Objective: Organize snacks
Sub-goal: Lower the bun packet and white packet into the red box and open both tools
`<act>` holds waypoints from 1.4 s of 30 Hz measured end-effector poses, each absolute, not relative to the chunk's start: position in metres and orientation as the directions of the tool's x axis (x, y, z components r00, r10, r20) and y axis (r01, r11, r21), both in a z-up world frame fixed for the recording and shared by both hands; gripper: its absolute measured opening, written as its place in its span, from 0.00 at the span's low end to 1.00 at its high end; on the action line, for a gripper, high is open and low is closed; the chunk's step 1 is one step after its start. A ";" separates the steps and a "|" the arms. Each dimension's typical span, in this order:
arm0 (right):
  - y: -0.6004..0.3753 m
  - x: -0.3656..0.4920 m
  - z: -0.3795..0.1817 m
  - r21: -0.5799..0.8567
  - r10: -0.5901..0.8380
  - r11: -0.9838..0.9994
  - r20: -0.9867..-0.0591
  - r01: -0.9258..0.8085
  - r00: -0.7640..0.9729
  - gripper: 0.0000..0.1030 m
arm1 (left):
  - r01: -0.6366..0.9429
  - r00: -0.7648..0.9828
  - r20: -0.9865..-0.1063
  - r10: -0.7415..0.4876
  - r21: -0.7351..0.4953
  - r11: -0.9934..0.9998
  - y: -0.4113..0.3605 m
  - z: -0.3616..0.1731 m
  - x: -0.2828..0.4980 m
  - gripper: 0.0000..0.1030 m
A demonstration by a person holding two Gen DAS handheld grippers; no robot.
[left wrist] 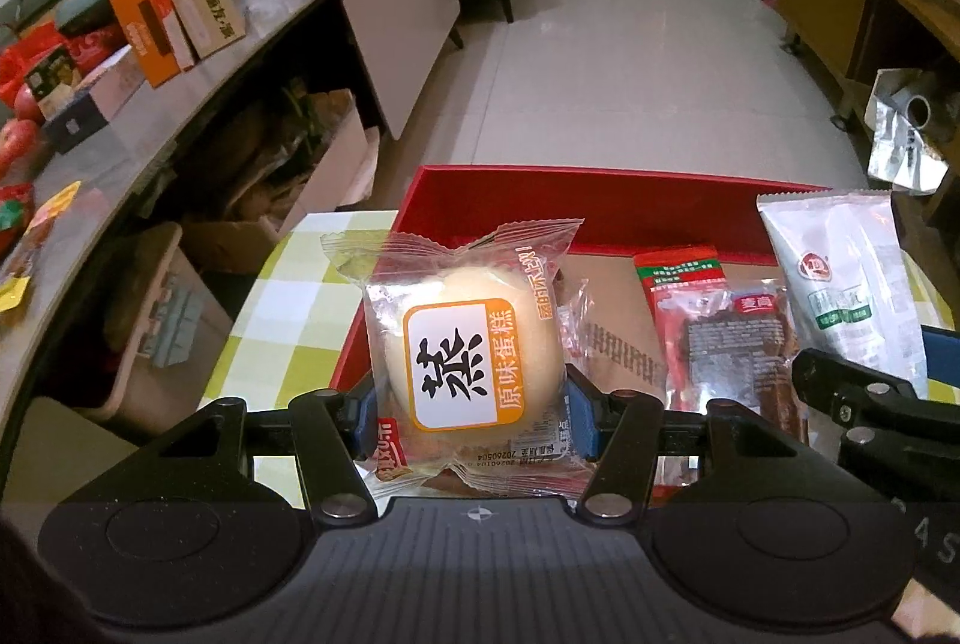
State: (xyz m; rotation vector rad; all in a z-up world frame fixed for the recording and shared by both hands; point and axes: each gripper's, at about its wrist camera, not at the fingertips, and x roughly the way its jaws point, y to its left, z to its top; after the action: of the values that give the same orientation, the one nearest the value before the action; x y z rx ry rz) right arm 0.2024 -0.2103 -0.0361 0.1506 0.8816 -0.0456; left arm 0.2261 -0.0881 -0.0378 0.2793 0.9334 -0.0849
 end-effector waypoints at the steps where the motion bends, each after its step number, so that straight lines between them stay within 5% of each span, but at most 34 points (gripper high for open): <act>1: -0.211 0.204 -0.037 0.114 0.022 0.988 -0.772 0.103 0.636 0.56 | 0.192 0.592 -0.804 0.051 0.202 0.960 -0.089 -0.040 0.228 0.63; 17: -0.215 0.227 -0.059 0.144 0.045 0.983 -0.789 0.112 0.613 0.56 | 0.185 0.562 -0.824 0.075 0.214 0.959 -0.094 -0.058 0.245 0.63; 31: -0.224 0.239 -0.072 0.173 0.055 0.975 -0.792 0.138 0.608 0.62 | 0.186 0.583 -0.807 0.095 0.247 0.951 -0.097 -0.059 0.245 0.81; 42: -0.231 0.233 -0.062 0.167 0.034 0.974 -0.780 0.155 0.625 0.64 | 0.199 0.594 -0.801 0.075 0.237 0.951 -0.100 -0.053 0.241 0.84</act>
State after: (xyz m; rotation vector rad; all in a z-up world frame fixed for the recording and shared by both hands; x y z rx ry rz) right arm 0.2332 -0.2311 -0.0620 0.2271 0.8952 -0.0704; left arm 0.2408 -0.0999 -0.0529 0.3179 0.9363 -0.0735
